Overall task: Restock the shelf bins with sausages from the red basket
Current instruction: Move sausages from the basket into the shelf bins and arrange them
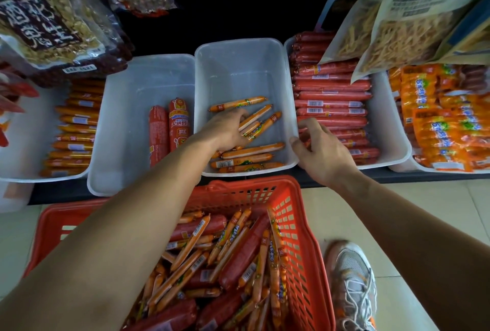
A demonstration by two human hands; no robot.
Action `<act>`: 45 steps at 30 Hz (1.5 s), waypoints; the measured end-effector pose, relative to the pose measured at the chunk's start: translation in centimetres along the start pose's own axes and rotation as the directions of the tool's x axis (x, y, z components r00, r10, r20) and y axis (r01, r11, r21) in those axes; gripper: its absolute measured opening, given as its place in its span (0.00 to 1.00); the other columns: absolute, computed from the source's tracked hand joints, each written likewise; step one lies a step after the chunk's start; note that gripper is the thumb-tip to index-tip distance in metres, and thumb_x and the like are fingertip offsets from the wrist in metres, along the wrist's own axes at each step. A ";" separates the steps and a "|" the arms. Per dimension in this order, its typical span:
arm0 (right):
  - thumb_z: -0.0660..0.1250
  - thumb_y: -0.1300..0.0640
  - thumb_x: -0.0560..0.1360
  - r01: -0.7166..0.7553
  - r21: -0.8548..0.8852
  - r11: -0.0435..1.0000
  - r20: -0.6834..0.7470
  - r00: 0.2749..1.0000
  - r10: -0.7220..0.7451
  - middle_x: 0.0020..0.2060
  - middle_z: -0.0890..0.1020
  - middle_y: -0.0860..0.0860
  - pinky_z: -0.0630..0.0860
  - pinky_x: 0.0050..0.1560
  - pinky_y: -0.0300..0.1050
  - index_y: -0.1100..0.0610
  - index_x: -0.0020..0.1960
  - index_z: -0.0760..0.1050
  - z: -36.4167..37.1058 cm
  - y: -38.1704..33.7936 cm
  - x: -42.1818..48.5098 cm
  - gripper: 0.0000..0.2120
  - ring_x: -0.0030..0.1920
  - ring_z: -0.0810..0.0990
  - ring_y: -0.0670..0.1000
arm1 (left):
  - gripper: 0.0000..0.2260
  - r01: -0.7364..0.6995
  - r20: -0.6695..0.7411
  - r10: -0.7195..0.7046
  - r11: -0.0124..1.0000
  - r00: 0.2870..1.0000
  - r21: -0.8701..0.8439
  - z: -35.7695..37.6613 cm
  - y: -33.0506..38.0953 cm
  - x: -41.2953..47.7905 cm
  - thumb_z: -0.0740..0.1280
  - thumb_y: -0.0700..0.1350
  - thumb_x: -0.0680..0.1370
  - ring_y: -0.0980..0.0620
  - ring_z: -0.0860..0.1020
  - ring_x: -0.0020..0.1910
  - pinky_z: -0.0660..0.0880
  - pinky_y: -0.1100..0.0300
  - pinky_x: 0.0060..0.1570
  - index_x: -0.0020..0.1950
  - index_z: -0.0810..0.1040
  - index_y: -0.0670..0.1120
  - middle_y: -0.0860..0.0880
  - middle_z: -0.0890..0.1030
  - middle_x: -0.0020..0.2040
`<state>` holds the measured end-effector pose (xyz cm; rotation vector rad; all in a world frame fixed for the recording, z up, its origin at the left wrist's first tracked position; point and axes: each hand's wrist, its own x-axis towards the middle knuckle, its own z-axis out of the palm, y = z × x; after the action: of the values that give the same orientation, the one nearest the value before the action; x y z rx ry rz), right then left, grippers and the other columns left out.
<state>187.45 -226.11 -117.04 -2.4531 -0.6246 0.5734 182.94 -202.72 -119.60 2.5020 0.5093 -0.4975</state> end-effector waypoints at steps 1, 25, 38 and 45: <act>0.59 0.43 0.81 0.002 0.000 1.000 -0.002 1.000 -0.002 0.60 0.77 0.50 0.78 0.50 0.56 0.47 0.65 0.66 0.0 0.0 0.0 0.15 0.52 0.79 0.55 | 0.38 0.001 0.010 -0.001 1.000 1.000 0.001 0.1 0.2 0.2 0.77 0.53 0.71 0.46 0.70 0.69 0.70 0.49 0.67 0.77 0.64 0.52 0.48 0.70 0.72; 0.59 0.45 0.81 0.000 -0.026 1.000 -0.011 1.000 -0.001 0.59 0.77 0.51 0.75 0.49 0.54 0.48 0.65 0.66 0.3 0.0 0.0 0.15 0.52 0.78 0.56 | 0.11 -0.080 -0.128 0.097 0.989 0.987 0.128 1.5 2.8 1.8 0.74 0.57 0.73 0.45 0.69 0.66 0.70 0.48 0.62 0.53 0.81 0.58 0.50 0.71 0.64; 0.57 0.44 0.81 -0.006 -0.033 0.999 -0.007 1.000 0.006 0.56 0.78 0.50 0.74 0.45 0.52 0.47 0.66 0.65 0.4 0.1 0.0 0.16 0.49 0.79 0.55 | 0.10 -0.110 -0.107 0.121 0.989 0.987 0.103 -0.1 0.1 -0.2 0.75 0.55 0.73 0.49 0.73 0.61 0.70 0.55 0.55 0.52 0.81 0.54 0.52 0.74 0.63; 0.57 0.43 0.81 -0.021 -0.039 0.999 0.001 1.000 0.021 0.57 0.77 0.50 0.72 0.45 0.51 0.47 0.65 0.65 0.5 0.0 0.3 0.15 0.49 0.78 0.55 | 0.12 -0.136 -0.099 0.122 0.978 0.988 -0.159 0.7 -0.2 0.5 0.72 0.43 0.76 0.55 0.79 0.56 0.76 0.53 0.61 0.55 0.77 0.56 0.56 0.81 0.56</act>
<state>187.44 -225.77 -117.46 -2.4986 -0.6174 0.5764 183.11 -202.84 -120.44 2.3855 0.4007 -0.2832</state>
